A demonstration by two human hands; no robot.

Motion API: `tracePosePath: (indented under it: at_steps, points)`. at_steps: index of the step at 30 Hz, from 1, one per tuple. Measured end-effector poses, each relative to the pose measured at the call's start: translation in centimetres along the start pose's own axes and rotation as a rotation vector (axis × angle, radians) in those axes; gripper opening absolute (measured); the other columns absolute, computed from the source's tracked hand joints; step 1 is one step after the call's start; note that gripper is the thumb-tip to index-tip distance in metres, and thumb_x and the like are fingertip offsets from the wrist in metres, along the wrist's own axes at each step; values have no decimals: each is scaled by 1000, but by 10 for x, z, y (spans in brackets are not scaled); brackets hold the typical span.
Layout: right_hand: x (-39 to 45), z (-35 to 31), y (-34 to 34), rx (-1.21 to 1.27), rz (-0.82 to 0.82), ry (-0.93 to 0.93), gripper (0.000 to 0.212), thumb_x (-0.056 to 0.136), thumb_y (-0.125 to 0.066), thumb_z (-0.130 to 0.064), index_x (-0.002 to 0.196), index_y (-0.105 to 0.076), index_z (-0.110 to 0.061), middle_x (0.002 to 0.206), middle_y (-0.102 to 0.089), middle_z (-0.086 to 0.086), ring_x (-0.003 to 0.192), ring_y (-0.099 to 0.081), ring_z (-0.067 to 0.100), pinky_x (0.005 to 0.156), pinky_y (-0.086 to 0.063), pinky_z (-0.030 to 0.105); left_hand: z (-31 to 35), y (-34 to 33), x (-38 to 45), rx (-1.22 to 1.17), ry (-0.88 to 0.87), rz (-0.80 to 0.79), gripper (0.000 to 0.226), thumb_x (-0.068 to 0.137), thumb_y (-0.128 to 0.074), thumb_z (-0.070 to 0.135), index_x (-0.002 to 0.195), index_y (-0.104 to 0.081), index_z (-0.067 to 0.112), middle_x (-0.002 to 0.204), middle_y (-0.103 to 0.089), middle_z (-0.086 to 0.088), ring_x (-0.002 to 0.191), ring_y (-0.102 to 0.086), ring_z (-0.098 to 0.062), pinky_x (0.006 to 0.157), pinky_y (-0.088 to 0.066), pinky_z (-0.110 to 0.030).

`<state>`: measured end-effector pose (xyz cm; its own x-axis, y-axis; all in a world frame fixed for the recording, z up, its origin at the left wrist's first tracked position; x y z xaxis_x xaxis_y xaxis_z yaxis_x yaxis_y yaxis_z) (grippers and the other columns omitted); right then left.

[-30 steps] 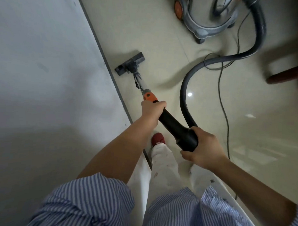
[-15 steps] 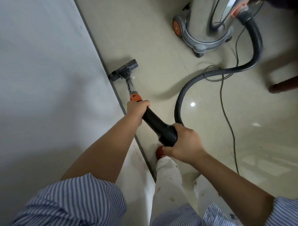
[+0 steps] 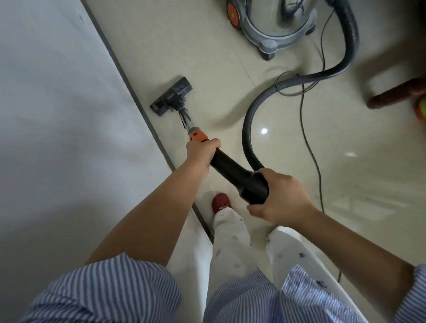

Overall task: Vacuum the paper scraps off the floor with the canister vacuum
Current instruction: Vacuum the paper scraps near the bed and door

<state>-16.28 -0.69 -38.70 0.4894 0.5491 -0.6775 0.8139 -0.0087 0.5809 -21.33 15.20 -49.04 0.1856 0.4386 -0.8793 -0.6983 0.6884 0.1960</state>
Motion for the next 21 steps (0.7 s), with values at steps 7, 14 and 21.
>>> tracePosePath:
  at_steps: [7,14,21]
  points:
    - [-43,50,16,3,15,-33,48,70,-74,-33,110,-49,-23,87,-53,-10,79,-53,11,65,-40,16,-25,-56,-34,66,1,-60,46,81,-59,7,122,-43,-3,98,-54,-14,87,-55,-22,62,-45,-23]
    - [-55,105,9,7,-39,-59,48,70,-74,-34,109,-48,-24,89,-51,-11,81,-54,10,77,-48,20,-66,-101,-43,111,82,-63,53,80,-61,10,127,-38,2,85,-50,-8,82,-54,-19,67,-47,-27]
    - [-20,125,-2,-13,-79,-32,45,72,-72,-36,107,-45,-24,91,-50,-12,86,-57,12,77,-45,20,-68,-109,-10,123,86,2,56,78,-62,11,128,-38,2,105,-58,-15,102,-62,-29,84,-54,-37]
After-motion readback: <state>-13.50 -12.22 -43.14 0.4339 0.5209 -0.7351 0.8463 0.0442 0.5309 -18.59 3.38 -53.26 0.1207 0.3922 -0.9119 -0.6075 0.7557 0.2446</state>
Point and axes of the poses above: each hand's wrist, its own x-axis towards the middle knuckle, its own y-axis out of the back of the hand, z = x × y, the point moved 8 cm from there along x, towards the middle knuckle
